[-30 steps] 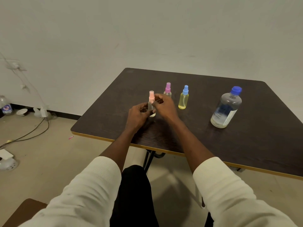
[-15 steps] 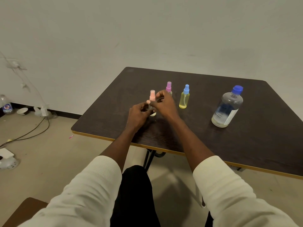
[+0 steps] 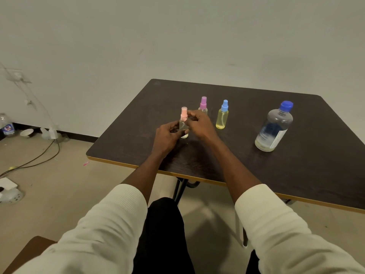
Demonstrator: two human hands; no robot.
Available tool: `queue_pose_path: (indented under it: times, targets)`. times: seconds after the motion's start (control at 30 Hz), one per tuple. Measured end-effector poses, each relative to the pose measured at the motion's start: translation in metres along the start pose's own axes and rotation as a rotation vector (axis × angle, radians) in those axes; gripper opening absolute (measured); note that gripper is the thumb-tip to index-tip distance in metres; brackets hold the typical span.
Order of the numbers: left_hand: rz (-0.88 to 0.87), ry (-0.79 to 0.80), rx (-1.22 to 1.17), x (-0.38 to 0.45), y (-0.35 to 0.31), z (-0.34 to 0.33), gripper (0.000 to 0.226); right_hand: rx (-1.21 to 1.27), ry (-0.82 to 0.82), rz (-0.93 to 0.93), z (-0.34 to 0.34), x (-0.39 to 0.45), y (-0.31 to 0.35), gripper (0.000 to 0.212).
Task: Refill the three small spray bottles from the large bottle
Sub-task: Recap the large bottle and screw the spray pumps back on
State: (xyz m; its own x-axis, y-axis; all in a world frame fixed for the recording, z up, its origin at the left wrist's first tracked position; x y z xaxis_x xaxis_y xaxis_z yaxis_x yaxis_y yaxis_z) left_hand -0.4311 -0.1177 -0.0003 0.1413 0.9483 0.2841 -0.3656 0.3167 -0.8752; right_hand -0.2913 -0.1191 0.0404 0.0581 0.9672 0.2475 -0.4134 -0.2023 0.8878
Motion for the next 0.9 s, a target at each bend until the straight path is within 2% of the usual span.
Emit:
queue_pose_path:
  times: [0.13,0.2,0.4,0.47,0.57,0.73,0.9]
  targets:
    - [-0.008,-0.010,0.024,0.000,0.003,0.001,0.036,-0.023,-0.119,0.013,-0.001,0.000,0.000,0.017]
    - [-0.016,-0.016,0.044,0.000,0.004,0.001,0.034,-0.012,-0.169,0.007,-0.005,-0.001,-0.004,0.025]
    - [-0.007,-0.008,0.021,0.001,0.001,-0.001,0.037,0.038,-0.045,-0.041,-0.006,0.000,-0.006,0.039]
    - [-0.002,-0.011,0.007,0.001,0.002,0.000,0.040,0.030,-0.016,-0.033,-0.004,0.001,-0.002,0.030]
    - [0.000,-0.016,0.015,0.001,0.004,0.000,0.041,-0.030,-0.069,0.015,-0.003,-0.002,0.003,0.017]
    - [-0.007,-0.008,0.023,0.000,0.005,0.000,0.042,-0.086,-0.109,0.032,-0.006,-0.001,0.004,0.022]
    - [-0.004,-0.006,0.037,0.002,0.004,-0.002,0.042,-0.106,0.003,0.055,-0.003,0.001,-0.001,0.014]
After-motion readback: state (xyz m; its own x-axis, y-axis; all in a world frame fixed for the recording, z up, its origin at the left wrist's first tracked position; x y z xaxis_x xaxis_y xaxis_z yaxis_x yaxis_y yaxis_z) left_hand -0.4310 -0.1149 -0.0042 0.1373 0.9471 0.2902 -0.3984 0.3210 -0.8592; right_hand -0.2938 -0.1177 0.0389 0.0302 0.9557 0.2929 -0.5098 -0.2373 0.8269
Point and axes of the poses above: each hand's wrist, its own x-axis towards the middle knuckle, its own z-axis out of the back of the hand, y = z × x, the point moved 3 cm from there along x, towards the middle knuckle
